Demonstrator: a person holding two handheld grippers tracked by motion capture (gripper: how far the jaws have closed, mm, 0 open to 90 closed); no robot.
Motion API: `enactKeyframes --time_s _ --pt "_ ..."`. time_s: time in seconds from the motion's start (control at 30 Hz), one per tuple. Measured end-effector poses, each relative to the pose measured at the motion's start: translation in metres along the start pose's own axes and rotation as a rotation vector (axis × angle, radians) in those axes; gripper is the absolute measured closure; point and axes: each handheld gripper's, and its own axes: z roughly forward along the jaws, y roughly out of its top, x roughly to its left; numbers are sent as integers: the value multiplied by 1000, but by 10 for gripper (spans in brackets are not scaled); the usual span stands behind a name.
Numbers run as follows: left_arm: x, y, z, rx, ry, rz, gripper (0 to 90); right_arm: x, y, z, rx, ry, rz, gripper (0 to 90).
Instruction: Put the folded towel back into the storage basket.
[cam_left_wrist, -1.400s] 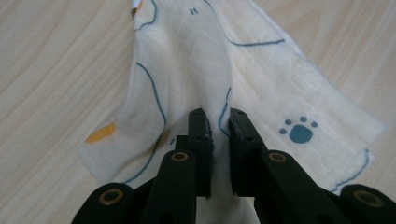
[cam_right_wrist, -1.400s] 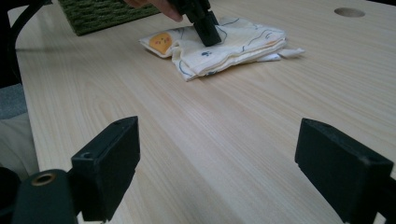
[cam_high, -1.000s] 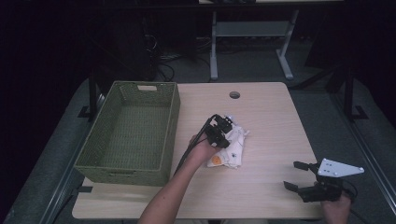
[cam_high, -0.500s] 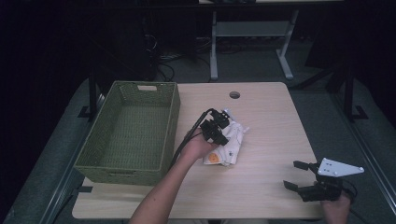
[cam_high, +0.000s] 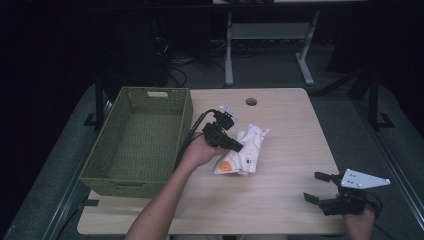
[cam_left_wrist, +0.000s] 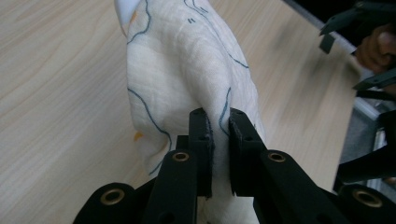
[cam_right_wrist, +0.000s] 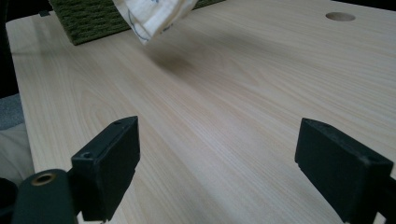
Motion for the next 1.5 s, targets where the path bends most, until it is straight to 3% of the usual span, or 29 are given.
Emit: enactKeyframes --time_s 0.13,0.27,0.43,0.53,0.77,1.5 --pt "3 -2 -12 -43 -23 -8 818 -1 0 -1 -1 -1 1 135" --pt "6 -4 -26 -61 -69 -17 818 -1 0 -1 -8 -5 2 135" --pt "7 -5 -38 -87 -97 -19 817 -1 0 -1 -7 -7 5 135" --pt "8 -6 -50 -122 -141 -25 817 -2 -1 -2 -8 -12 8 135" --pt "17 -14 -67 -154 -182 -45 817 -2 -1 -2 -14 -14 10 135" --pt "31 -32 -114 -162 -191 -49 816 -5 -2 3 15 -22 22 135"
